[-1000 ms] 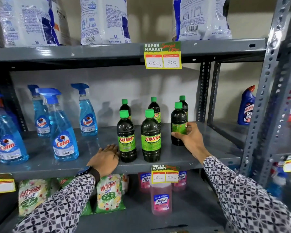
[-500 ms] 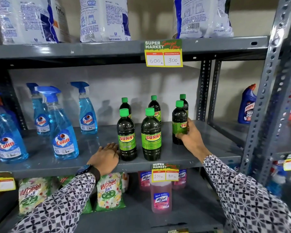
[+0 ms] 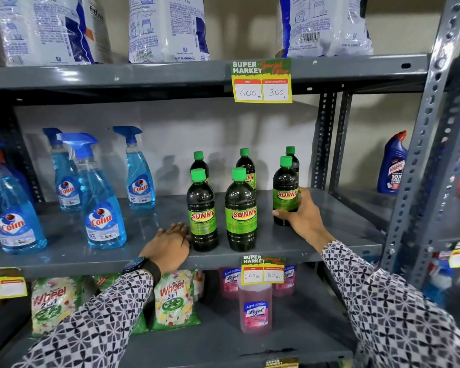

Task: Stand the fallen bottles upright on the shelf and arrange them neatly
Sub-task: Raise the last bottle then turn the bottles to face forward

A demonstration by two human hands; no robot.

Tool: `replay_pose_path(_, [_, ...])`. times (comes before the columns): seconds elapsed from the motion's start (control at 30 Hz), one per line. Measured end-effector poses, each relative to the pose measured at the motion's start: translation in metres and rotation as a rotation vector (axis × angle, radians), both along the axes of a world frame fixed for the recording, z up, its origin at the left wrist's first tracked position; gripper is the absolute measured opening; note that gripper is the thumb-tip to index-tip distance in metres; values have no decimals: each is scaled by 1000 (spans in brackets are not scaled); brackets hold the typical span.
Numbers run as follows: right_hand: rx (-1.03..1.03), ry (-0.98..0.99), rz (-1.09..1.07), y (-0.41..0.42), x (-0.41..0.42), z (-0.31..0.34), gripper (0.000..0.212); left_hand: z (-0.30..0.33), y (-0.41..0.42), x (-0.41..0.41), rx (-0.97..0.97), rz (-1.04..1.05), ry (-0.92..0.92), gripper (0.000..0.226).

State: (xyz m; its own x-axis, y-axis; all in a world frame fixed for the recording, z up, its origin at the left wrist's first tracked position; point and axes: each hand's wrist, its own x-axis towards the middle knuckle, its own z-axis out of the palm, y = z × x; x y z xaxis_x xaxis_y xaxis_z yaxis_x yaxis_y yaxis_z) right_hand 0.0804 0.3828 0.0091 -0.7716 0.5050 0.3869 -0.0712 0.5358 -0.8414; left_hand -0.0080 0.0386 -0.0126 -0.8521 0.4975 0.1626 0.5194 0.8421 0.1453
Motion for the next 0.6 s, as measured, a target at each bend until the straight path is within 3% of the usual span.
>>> replay_pose_path(0.6, [25, -75, 4, -19, 76, 6, 89, -3, -1, -2, 17, 7, -37, 57])
